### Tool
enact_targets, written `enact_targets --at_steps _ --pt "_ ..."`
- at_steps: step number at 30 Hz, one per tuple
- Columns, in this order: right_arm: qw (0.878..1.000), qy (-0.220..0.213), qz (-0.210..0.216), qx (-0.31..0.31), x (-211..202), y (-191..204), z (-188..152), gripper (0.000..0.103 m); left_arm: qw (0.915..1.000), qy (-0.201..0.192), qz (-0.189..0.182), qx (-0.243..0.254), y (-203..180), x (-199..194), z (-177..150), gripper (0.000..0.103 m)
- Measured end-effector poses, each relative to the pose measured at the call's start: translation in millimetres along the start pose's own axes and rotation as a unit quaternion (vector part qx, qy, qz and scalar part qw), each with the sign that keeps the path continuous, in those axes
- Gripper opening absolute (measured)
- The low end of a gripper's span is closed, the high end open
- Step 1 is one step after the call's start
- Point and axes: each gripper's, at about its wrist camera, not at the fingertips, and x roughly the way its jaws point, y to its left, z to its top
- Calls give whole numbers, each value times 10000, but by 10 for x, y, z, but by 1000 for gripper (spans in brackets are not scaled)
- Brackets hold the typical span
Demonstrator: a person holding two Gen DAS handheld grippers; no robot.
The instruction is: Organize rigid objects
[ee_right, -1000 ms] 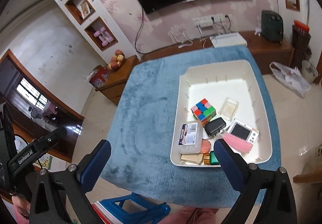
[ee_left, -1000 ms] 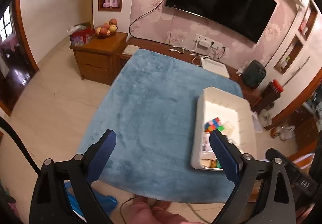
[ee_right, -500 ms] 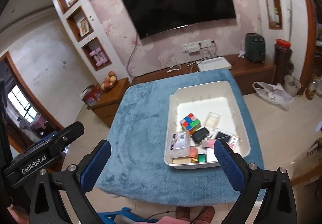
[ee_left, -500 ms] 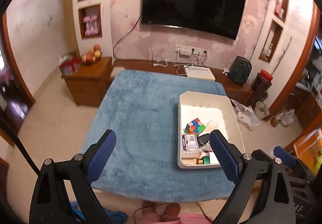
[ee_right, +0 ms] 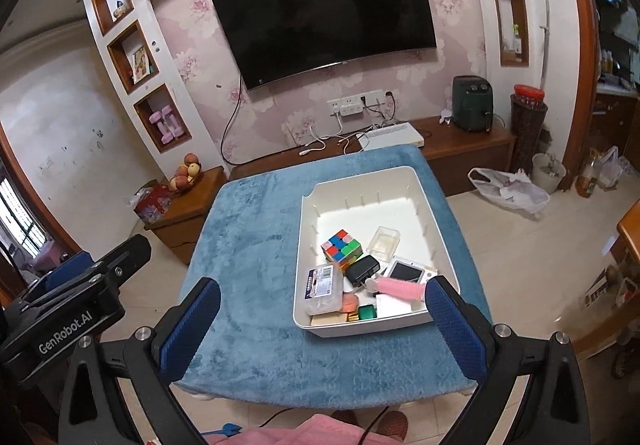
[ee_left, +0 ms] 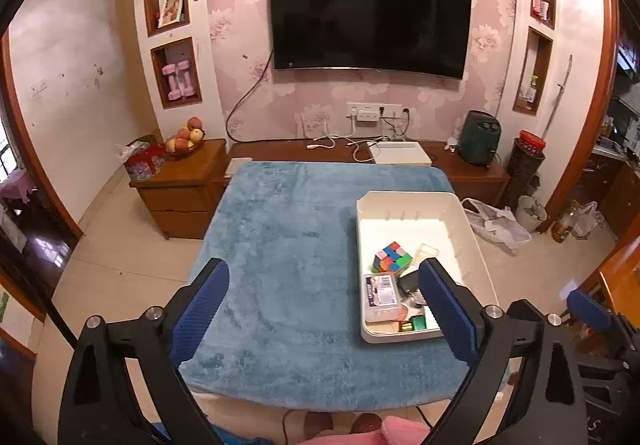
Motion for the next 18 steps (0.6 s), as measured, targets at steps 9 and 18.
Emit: enact_targets --at_steps 9,18 --pt "9998 29 13 -206 68 106 41 102 9997 -17 251 -63 62 23 8 99" --pt "9995 62 4 -296 168 147 99 102 9992 26 392 -102 75 135 48 99"
